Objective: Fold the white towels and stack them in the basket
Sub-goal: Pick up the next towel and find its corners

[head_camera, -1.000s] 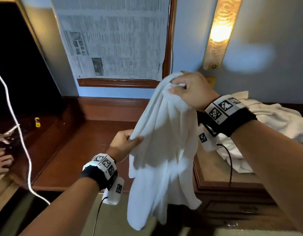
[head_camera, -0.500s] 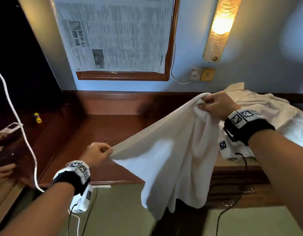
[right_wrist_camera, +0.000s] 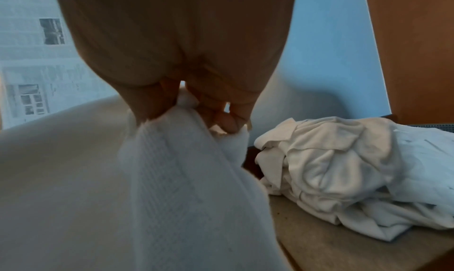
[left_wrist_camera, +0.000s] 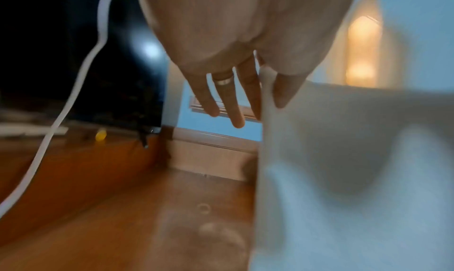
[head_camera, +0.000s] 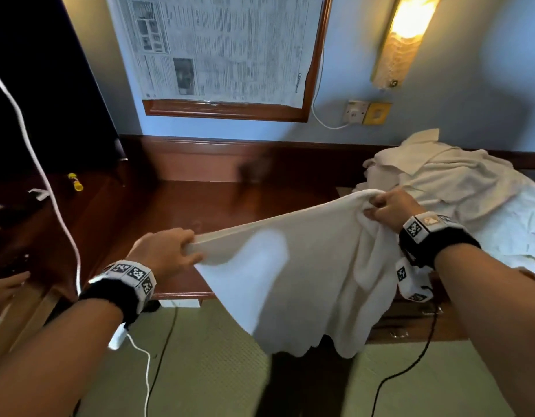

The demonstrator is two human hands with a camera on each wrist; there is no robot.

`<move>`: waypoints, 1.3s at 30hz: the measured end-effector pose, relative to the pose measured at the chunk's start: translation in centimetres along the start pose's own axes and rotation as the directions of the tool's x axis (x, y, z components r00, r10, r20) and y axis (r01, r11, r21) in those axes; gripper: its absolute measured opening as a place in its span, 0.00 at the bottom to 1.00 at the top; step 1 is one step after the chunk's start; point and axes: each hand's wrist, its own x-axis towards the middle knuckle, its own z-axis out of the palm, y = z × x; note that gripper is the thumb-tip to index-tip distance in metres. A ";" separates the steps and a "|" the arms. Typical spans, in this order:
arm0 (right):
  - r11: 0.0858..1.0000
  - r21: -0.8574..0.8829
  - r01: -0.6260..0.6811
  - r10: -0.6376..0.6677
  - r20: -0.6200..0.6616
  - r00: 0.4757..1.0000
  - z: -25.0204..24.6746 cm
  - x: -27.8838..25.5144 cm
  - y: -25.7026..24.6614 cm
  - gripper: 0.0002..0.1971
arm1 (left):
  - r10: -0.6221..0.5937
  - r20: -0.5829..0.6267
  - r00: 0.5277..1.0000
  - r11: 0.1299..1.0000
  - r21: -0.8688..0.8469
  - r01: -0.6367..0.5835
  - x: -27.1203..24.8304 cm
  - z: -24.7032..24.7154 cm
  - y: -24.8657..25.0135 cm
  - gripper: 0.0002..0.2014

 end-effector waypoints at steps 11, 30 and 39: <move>0.998 0.051 -0.021 0.024 -0.056 0.998 7.3 -4.3 2.8 0.07 | -0.579 -0.206 0.789 0.673 -0.666 0.321 0.3 1.5 -2.3 0.10; 0.782 0.554 -0.287 0.558 -0.416 0.718 7.5 -6.3 5.9 0.17 | -0.928 -0.042 0.371 0.117 -0.976 0.182 0.2 5.1 -12.8 0.16; 0.521 0.752 -0.402 0.773 -0.218 0.595 10.8 -2.8 8.8 0.20 | -0.830 0.287 0.478 -0.274 -0.957 0.098 3.0 4.2 -10.1 0.24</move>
